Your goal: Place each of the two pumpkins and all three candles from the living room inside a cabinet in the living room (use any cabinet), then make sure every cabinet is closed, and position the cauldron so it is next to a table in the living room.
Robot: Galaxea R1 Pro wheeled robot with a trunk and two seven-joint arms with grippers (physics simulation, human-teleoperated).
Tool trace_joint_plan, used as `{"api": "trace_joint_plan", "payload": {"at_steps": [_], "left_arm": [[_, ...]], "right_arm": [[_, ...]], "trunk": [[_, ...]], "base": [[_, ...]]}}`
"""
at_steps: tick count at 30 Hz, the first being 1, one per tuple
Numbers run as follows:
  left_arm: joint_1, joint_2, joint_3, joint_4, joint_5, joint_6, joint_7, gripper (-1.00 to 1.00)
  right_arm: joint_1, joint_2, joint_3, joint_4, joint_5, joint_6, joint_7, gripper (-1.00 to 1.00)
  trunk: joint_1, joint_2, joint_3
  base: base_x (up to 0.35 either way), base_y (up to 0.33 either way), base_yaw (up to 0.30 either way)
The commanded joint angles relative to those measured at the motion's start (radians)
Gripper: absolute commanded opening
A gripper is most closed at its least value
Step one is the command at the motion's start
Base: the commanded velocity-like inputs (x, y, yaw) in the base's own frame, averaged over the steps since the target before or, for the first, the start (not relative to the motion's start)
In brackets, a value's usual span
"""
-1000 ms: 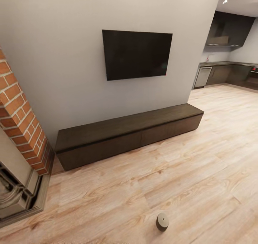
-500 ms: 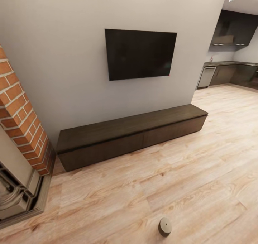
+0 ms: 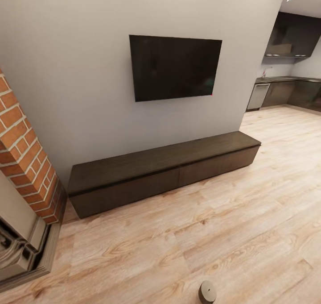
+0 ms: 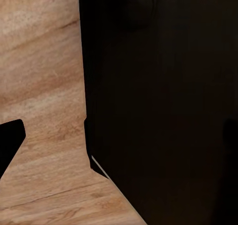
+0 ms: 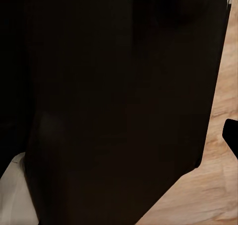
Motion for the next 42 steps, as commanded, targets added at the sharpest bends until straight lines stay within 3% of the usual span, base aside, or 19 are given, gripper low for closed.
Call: {"api": "trace_joint_plan", "payload": {"at_steps": [1, 13, 32, 42], "left_arm": [[0.000, 0.000, 0.000, -0.001, 0.000, -0.002, 0.000, 1.00], [0.000, 0.000, 0.001, -0.001, 0.002, 0.000, 0.000, 1.00], [0.000, 0.000, 0.001, -0.001, 0.002, -0.001, 0.000, 1.00], [0.000, 0.000, 0.001, -0.001, 0.001, -0.001, 0.000, 1.00]], "right_arm": [[-0.001, 0.000, 0.000, 0.002, 0.001, -0.005, -0.001, 1.00], [-0.001, 0.003, -0.001, 0.002, -0.002, -0.010, -0.001, 1.00], [-0.001, 0.003, -0.001, 0.002, -0.002, -0.010, 0.000, 1.00], [-0.001, 0.003, -0.001, 0.002, -0.002, -0.017, 0.000, 1.00]], "trunk": [[0.000, 0.000, -0.001], [0.000, 0.000, -0.001], [0.000, 0.000, -0.001], [0.000, 0.000, -0.001]], "base": [[0.008, 0.000, 0.000], [0.025, 0.101, 0.012], [0.043, 0.009, 0.265], [0.211, 0.034, 0.055]]}}
